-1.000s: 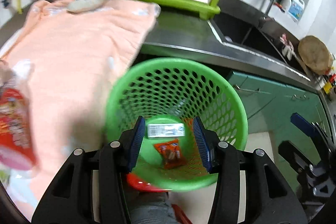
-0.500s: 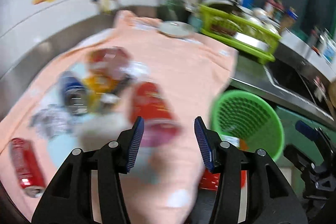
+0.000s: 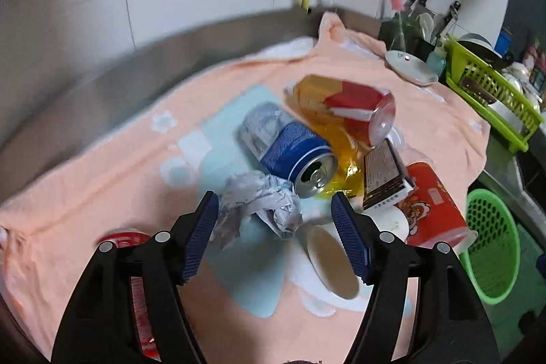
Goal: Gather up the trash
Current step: 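Grasp crumpled foil with the left gripper while the right grasps the red printed cup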
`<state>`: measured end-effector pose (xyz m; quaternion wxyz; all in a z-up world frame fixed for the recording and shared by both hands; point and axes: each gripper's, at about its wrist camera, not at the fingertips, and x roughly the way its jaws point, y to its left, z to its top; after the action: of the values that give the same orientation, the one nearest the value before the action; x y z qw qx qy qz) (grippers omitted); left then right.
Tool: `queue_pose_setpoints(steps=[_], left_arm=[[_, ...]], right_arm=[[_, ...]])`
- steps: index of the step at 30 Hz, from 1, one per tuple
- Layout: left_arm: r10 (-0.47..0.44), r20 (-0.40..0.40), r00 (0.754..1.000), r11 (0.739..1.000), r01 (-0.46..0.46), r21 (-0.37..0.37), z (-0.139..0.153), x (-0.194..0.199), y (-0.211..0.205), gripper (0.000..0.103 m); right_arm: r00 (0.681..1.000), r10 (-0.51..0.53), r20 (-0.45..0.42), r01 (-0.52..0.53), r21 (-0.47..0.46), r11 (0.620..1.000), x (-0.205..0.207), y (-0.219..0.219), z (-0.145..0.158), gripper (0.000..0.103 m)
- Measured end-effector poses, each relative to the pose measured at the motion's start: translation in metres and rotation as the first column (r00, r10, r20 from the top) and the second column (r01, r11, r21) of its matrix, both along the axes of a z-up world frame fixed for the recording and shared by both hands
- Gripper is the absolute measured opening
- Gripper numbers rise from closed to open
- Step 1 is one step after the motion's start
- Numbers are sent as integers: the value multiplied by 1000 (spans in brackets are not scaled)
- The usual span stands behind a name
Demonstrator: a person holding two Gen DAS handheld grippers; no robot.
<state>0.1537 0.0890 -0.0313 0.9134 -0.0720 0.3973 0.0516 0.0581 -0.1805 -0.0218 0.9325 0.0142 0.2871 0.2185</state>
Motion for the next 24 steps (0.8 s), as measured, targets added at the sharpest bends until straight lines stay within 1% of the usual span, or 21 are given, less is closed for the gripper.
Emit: queue_pose_setpoints(steps=[2,6,7,10,11,13,14,16,18,22,24], left_arm=[[1,-35,999,999,-3,-43,-11,11,6,69],[-5,-70,998,998,1,-57,-28,19,8,70],[-5,-78,997,997,0,-73,-33,22,9,70],[-8,-81,997,996,1,-84,-39,27,10,67],[-8,-73,997,997,2,-83,-39,27,10,65],[-11,-68,998,996,6,-84,-39,27,12,52],[-14,-62,998,996,8,-89,-38,25,13,50],[-15,-46,999,997,11,-78,-35,23,14,39],[-11,-40,999,998,8,-66,-33,21,15,35],[2,-22,1000,997,-4,-77,-28,13,19,31],[6,-10,1000,996,-7,-94,-25,8,21,30]], right_arm=[[1000,5,-1,-5,-9,1000,4,5,1,87],[1000,21,7,-21,-16,1000,11,15,4,87],[1000,25,5,-25,-15,1000,13,17,5,87],[999,42,-6,-42,-8,999,17,22,4,87],[999,48,-9,-48,-10,999,18,25,2,87],[998,62,-15,-62,-11,998,19,31,0,87],[997,68,-21,-69,-10,998,19,34,-2,87],[996,82,-29,-82,-10,997,20,41,-7,87],[996,82,-34,-83,-19,996,20,48,-12,87],[996,78,-44,-78,-1,997,22,54,-21,87],[996,78,-45,-77,15,997,24,56,-25,87]])
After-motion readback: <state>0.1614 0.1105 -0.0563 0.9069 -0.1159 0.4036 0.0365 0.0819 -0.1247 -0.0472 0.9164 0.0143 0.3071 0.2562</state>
